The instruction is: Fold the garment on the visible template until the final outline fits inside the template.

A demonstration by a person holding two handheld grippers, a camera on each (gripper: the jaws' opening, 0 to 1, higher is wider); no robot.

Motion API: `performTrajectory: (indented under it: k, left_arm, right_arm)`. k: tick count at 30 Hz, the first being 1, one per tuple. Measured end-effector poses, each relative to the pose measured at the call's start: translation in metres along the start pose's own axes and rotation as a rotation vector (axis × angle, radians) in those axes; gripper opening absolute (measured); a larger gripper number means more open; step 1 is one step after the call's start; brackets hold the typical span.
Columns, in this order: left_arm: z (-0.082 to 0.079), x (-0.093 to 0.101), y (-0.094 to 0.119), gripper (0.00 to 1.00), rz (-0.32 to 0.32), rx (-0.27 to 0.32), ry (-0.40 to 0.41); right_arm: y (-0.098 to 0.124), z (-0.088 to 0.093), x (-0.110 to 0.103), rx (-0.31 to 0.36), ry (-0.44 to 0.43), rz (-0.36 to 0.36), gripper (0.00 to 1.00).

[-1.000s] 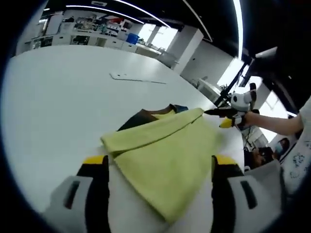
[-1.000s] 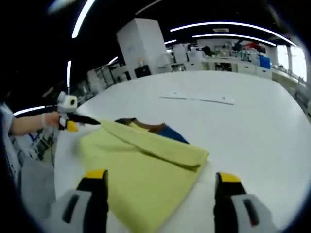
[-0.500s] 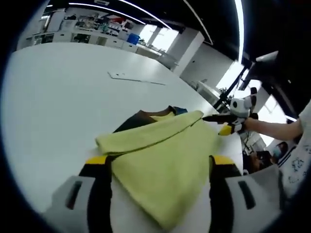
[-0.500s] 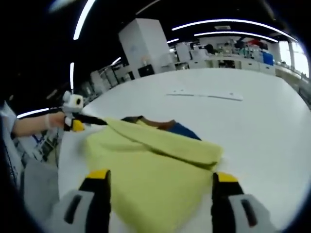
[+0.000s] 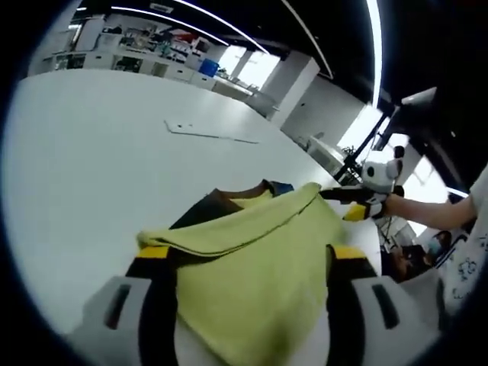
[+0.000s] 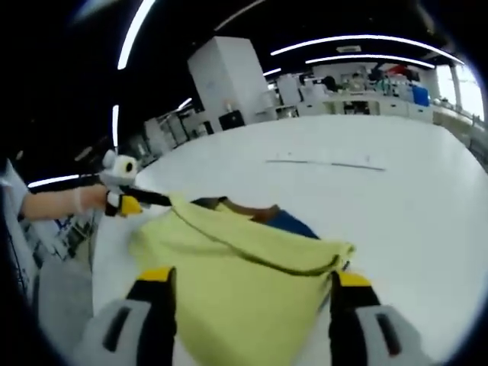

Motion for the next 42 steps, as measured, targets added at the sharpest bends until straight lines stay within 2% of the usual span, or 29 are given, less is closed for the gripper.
performTrajectory:
  k: [4,9,12,15,20,25,28,33,40,42]
  left_arm:
    - [0.000,-0.006,0.000,0.76,-0.003,0.000,0.003]
    - [0.002,-0.005,0.002,0.75,-0.008,-0.004,-0.001]
    - [0.002,-0.004,0.004,0.75,-0.009,-0.001,0.001]
    - [0.002,-0.006,0.004,0.75,-0.011,-0.002,0.006]
    - [0.005,-0.007,-0.002,0.74,-0.005,-0.017,0.004]
    - [-0.001,-0.003,-0.011,0.75,0.008,0.000,0.000]
    - [-0.011,-0.004,-0.014,0.76,-0.001,0.048,0.013]
    - [-0.013,-0.015,-0.019,0.75,-0.040,0.044,0.010]
    - [-0.016,-0.030,-0.021,0.75,-0.065,0.073,0.063]
    - [-0.014,-0.027,-0.020,0.74,-0.069,0.071,0.069]
  right_arm:
    - [0.003,-0.004,-0.001,0.014,-0.007,-0.006,0.82]
    - [0.005,-0.001,0.003,-0.008,0.032,0.018,0.80]
    - [0.005,0.003,0.001,-0.032,0.006,-0.013,0.79]
    - [-0.001,0.006,-0.004,-0.043,0.024,-0.028,0.79]
    - [-0.012,0.009,-0.004,-0.046,0.003,-0.038,0.78]
    - [-0.019,-0.001,-0.008,-0.010,-0.007,-0.045,0.79]
    - [-0.026,-0.010,-0.002,0.032,0.003,-0.034,0.80]
    - [-0.038,-0.013,0.014,0.033,-0.014,-0.015,0.80]
    - [-0.043,-0.013,0.025,0.028,-0.046,-0.004,0.79]
    - [-0.043,-0.013,0.028,0.026,-0.045,0.005,0.78]
Point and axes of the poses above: the point that each gripper's makers call its tool centre point, and the gripper's own axes: y roughly backward along the fingers, x roughly to its right, z roughly out of its underside, the point moved 4 cm from there along y, roughly backward along the fingers, and after that the axes turned 6 degrees about -x, right-handed, at the moved point
